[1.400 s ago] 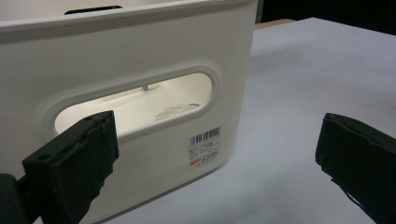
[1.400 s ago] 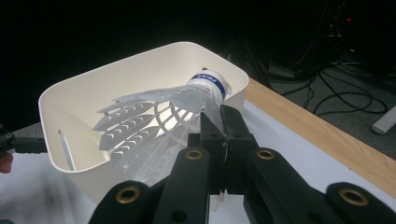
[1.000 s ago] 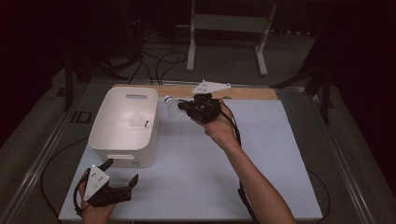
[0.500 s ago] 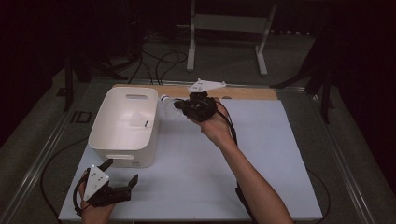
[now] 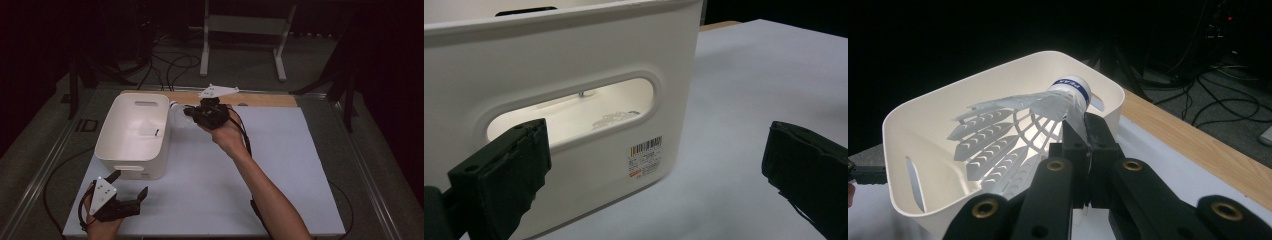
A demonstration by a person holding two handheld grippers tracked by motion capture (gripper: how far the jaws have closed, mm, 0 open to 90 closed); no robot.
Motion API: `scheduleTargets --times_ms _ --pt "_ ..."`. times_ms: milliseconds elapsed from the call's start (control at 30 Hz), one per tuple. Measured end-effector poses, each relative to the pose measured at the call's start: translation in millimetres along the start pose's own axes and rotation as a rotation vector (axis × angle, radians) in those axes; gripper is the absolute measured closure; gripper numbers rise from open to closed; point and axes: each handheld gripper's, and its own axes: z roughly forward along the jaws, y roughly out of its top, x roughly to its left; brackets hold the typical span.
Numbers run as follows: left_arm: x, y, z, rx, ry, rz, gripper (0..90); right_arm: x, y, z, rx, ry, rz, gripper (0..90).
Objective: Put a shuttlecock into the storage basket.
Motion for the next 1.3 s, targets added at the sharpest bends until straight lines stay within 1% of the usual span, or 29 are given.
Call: scheduleTargets --times_ms 267,633,800,933,1300 --pt "-1.2 0.2 1.5 0.003 -0.004 0.002 0.0 0.6 -0.3 5.9 0.002 0.013 0.010 89.5" --pt "0.3 0.0 0.2 0.001 0.000 0.000 0.0 6.6 5.0 13.6 0.003 0.024 0.008 89.5" --pt "0.4 -0.1 -0.2 0.000 0.001 -0.001 0.0 11.1 4.9 18.3 0.008 0.028 -0.002 89.5" --pt "0.9 -0.3 -0.6 -0.002 0.004 -0.005 0.0 12.6 4.8 21.7 0.013 0.033 -0.004 89.5" --pt "0.6 -0.3 -0.5 0.002 0.003 0.000 0.0 17.7 3.4 28.3 0.020 0.043 -0.003 89.4"
